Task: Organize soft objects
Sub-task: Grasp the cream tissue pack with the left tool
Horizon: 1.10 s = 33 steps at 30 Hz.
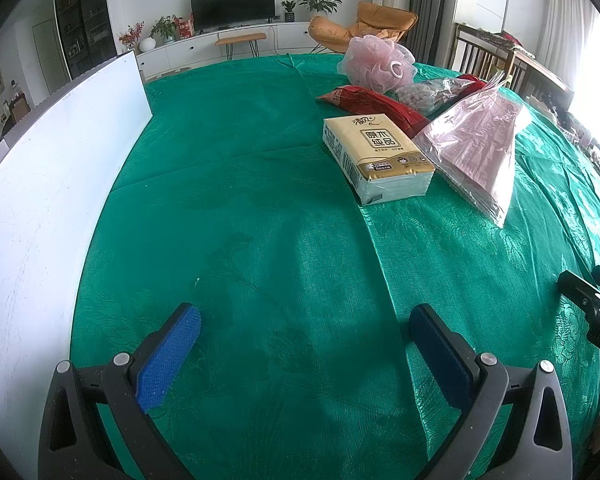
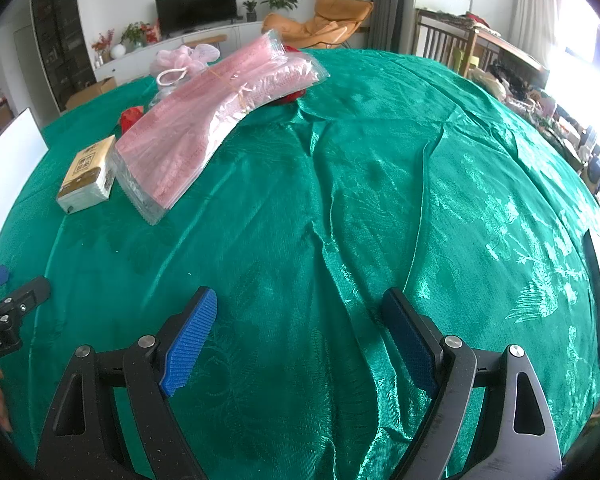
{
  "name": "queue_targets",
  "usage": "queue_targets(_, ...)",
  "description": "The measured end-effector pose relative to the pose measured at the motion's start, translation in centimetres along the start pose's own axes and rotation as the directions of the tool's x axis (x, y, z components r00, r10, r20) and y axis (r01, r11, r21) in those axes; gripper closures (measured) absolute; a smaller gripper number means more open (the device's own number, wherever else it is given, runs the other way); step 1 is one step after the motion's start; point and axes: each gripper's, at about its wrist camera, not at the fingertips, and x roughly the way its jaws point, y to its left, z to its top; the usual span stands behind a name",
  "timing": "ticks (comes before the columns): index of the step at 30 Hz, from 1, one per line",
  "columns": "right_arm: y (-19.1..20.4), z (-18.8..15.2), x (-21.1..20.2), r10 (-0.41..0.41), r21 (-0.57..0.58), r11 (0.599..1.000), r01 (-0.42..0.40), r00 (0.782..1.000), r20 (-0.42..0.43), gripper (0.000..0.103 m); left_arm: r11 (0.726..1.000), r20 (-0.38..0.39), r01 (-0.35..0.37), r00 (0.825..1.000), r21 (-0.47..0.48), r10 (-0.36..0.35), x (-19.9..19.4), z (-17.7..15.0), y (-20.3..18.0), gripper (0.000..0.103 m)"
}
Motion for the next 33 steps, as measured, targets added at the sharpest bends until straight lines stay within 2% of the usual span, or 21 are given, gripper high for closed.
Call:
queue_targets(3, 0.0, 0.0, 0.0, 0.0, 0.0, 1.0, 0.0, 1.0, 0.0, 0.016, 1.0, -0.037, 0.008, 0.999, 0.002, -0.008, -0.2, 0.3, -0.1, 0.0)
queue_targets(5, 0.0, 0.0, 0.0, 0.0, 0.0, 1.0, 0.0, 1.0, 0.0, 0.016, 0.998, -0.061, 0.051, 0.997, -0.021, -0.052, -0.2, 1.3, -0.1, 0.0)
queue_targets(7, 0.0, 0.0, 0.0, 0.0, 0.0, 1.0, 0.0, 1.0, 0.0, 0.016, 0.993, -0.022, 0.102, 0.994, -0.062, -0.103, -0.8, 2.7, -0.4, 0.0)
queue_targets(9, 0.0, 0.0, 0.0, 0.0, 0.0, 1.0, 0.0, 1.0, 0.0, 0.016, 0.992, 0.008, 0.108, 0.994, -0.065, -0.108, -1.0, 4.2, -1.0, 0.0)
queue_targets(12, 0.0, 0.0, 0.0, 0.001, 0.0, 1.0, -0.001, 1.0, 0.0, 0.016, 0.998, 0.014, 0.063, 0.998, -0.032, -0.063, 0.6, 7.6, -2.6, 0.0)
queue_targets(15, 0.0, 0.0, 0.0, 0.001, 0.0, 1.0, -0.001, 1.0, 0.0, 0.016, 0.998, -0.041, 0.051, 0.998, -0.047, -0.053, 3.6, 10.1, -3.2, 0.003)
queue_targets(18, 0.0, 0.0, 0.0, 0.002, 0.0, 1.0, -0.002, 1.0, -0.001, 0.016, 0.999, -0.093, 0.038, 0.995, -0.038, -0.042, 5.7, 11.3, -3.7, 0.008)
queue_targets(20, 0.0, 0.0, 0.0, 0.001, 0.0, 1.0, -0.001, 1.0, -0.001, 0.015, 0.999, -0.101, 0.02, 0.995, -0.049, -0.024, 6.8, 11.7, -3.4, 0.015)
queue_targets(21, 0.1, 0.0, 0.0, 0.002, 0.0, 1.0, -0.002, 1.0, -0.001, 0.015, 0.999, -0.079, 0.014, 0.997, -0.051, -0.018, 6.6, 11.8, -3.2, 0.023)
queue_targets(22, 0.1, 0.0, 0.0, 0.002, 0.0, 1.0, -0.002, 1.0, -0.001, 0.015, 0.999, -0.071, 0.006, 0.997, -0.048, -0.009, 6.3, 11.8, -3.1, 0.049)
queue_targets(23, 0.1, 0.0, 0.0, 0.003, -0.001, 1.0, -0.003, 1.0, -0.001, 0.015, 0.999, -0.07, -0.014, 0.997, -0.044, 0.011, 6.0, 11.8, -2.9, 0.049)
queue_targets(26, 0.2, -0.1, 0.0, 0.004, -0.003, 1.0, -0.004, 1.0, -0.002, 0.014, 0.998, -0.053, 0.02, 0.998, -0.052, -0.023, 3.8, 10.0, -1.8, 0.049)
queue_targets(33, 0.3, -0.1, 0.0, 0.004, -0.003, 1.0, -0.004, 1.0, -0.002, 0.014, 1.0, -0.06, 0.016, 0.998, 0.002, -0.016, -1.8, 2.0, 0.3, 0.046)
